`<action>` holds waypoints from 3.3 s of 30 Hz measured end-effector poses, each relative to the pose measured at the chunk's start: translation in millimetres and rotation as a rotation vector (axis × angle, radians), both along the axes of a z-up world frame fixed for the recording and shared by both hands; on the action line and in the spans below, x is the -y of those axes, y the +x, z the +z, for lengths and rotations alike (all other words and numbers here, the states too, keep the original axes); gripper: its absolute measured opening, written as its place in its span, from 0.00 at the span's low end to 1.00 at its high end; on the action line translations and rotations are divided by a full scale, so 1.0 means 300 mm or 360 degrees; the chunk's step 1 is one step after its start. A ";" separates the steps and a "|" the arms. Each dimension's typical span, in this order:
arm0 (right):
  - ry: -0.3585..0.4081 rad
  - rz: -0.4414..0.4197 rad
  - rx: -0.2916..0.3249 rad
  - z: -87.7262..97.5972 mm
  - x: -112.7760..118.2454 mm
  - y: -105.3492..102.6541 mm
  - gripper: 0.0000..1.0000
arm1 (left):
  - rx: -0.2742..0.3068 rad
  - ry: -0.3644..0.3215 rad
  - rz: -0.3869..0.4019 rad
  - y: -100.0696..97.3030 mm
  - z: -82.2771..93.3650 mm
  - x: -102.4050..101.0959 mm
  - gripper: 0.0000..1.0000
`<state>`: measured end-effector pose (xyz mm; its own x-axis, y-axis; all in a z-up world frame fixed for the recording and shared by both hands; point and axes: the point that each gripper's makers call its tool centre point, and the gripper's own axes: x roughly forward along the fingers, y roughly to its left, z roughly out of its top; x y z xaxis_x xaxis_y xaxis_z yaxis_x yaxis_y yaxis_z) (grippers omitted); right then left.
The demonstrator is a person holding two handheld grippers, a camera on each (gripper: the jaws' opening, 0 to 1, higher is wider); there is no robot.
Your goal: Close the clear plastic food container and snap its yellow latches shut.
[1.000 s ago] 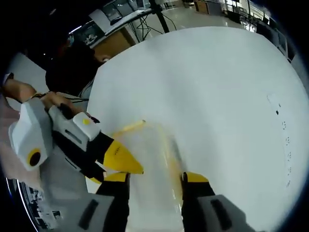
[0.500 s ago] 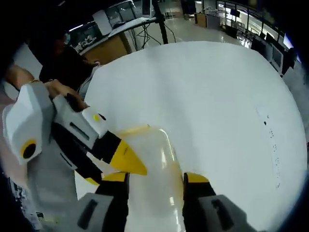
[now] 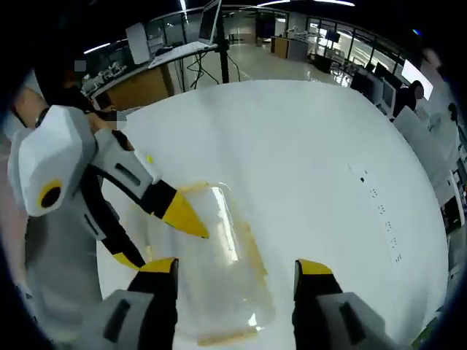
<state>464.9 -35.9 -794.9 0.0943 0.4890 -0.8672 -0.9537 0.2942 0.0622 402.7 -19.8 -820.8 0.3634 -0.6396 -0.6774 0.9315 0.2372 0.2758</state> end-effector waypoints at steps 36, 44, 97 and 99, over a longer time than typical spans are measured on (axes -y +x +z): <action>-0.0094 -0.0126 0.0165 -0.129 0.081 -0.054 0.67 | -0.0050 -0.0067 0.0298 0.133 0.016 -0.183 0.52; -0.0021 -0.0149 0.0185 -0.128 -0.014 0.037 0.66 | -0.0039 -0.0049 0.0241 0.217 0.014 -0.267 0.51; 0.0552 -0.0746 0.0282 0.082 -0.021 -0.096 0.70 | -0.0066 -0.0613 0.0776 0.093 0.268 -0.553 0.68; 0.0560 -0.0769 0.0288 0.084 -0.016 -0.121 0.70 | -0.0070 -0.0637 0.0800 0.065 0.277 -0.569 0.70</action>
